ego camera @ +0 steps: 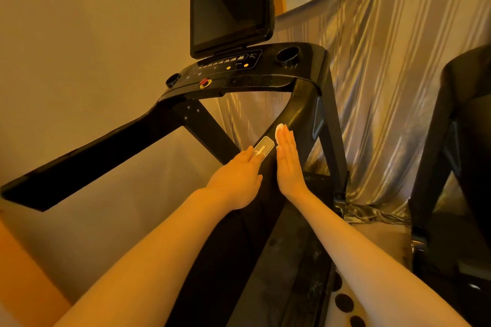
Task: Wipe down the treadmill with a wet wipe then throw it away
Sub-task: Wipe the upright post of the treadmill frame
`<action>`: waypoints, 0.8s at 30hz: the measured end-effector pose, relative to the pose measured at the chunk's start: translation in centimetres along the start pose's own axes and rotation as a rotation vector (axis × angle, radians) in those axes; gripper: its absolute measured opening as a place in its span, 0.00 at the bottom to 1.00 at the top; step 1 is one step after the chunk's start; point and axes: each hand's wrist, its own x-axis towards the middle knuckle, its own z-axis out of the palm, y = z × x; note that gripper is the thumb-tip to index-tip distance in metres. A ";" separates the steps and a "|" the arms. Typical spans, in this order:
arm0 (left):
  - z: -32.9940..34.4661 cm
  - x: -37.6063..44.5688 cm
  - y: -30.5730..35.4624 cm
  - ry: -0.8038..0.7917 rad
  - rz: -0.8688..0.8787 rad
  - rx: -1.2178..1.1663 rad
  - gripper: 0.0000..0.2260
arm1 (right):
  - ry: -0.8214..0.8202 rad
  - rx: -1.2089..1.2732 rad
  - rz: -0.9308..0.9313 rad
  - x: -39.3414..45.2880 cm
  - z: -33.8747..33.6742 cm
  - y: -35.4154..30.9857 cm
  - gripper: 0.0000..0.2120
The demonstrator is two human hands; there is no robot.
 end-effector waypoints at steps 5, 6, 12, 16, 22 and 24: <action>0.7 -0.4 -0.3 0.039 0.007 -0.002 0.24 | 0.010 0.079 0.065 -0.6 0.6 -1.3 0.31; 0.8 -0.5 -0.3 0.052 0.005 -0.002 0.24 | 0.012 0.113 0.069 -1.2 0.8 -1.7 0.32; 1.0 -0.5 -0.1 0.088 -0.005 0.016 0.24 | 0.049 0.214 0.041 -4.9 2.1 -1.8 0.32; 1.2 -0.4 -0.1 0.097 -0.007 0.034 0.24 | 0.111 0.183 0.079 -3.6 2.1 -0.7 0.27; 1.4 -0.3 -0.1 0.100 -0.010 0.051 0.24 | 0.149 0.176 0.198 -1.5 1.4 0.0 0.27; 1.3 -0.3 -0.1 0.102 -0.010 0.051 0.24 | 0.139 0.186 0.189 -2.1 1.6 -0.3 0.27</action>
